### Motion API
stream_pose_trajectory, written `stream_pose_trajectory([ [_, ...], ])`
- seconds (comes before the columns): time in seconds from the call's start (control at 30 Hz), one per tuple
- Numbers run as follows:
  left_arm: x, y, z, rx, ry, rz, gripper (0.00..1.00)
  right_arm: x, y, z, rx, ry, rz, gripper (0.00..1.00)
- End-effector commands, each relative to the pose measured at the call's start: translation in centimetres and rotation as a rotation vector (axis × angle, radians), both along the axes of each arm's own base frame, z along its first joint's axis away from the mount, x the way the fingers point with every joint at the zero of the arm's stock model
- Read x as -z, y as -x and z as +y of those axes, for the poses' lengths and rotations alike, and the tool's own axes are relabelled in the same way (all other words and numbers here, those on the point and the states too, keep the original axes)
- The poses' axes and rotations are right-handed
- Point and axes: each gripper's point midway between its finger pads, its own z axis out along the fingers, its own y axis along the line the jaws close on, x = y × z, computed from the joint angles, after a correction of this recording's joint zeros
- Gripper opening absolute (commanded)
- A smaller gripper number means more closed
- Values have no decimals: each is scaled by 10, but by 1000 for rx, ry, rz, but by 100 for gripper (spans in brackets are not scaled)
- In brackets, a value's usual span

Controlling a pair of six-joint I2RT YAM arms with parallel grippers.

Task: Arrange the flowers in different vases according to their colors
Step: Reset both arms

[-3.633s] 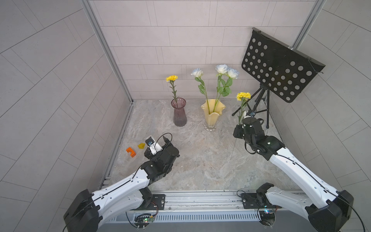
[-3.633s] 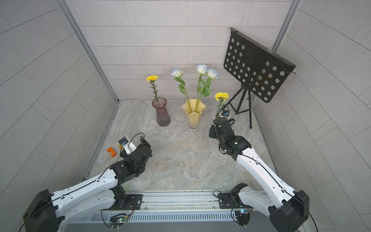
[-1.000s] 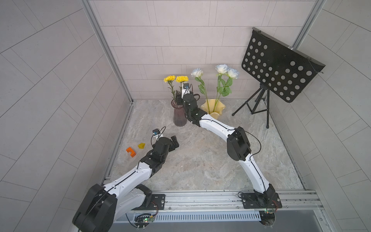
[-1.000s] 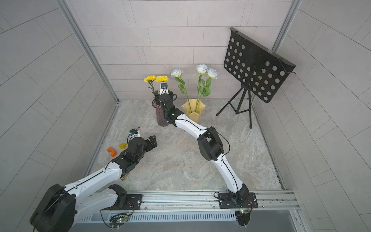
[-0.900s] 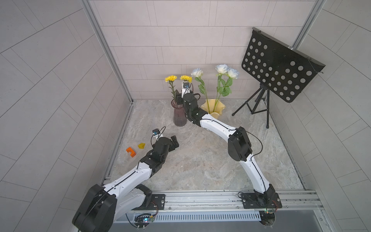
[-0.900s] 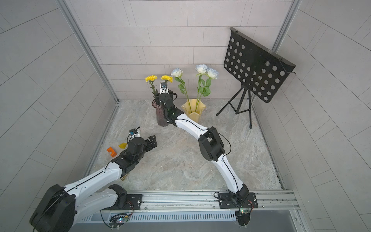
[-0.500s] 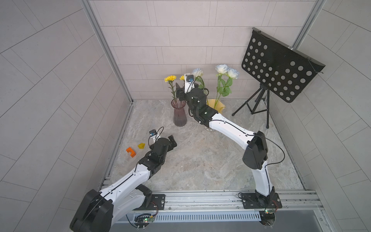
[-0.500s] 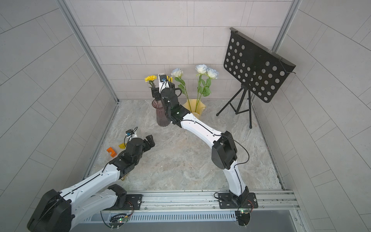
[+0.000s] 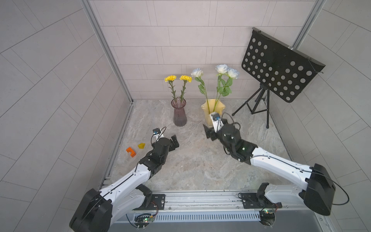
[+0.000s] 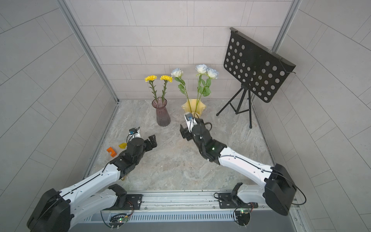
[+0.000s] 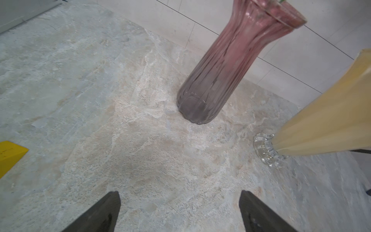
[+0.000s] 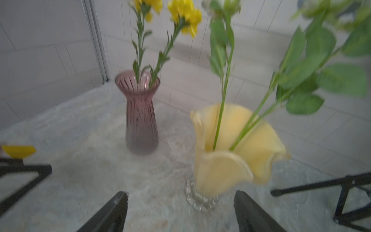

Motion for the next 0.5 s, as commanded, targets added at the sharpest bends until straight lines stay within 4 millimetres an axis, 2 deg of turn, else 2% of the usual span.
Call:
stream_pose_trajectory([
  [0.0,-15,-2,-16,72,20,-20,100,31,17,-34,70,-10,19,88],
  [0.1,-17,0,-23,106,48,-21,100,38,21,-55,117,33,19,90],
  [0.23,-12,-2,-24,108,56,-25,100,26,15,-88,213,57,-11,92],
  [0.33,-11,-3,-29,132,47,-11,100,17,2,-124,320,16,2,94],
  [0.47,-11,-3,-30,138,40,-3,100,18,-15,-189,558,-1,17,95],
])
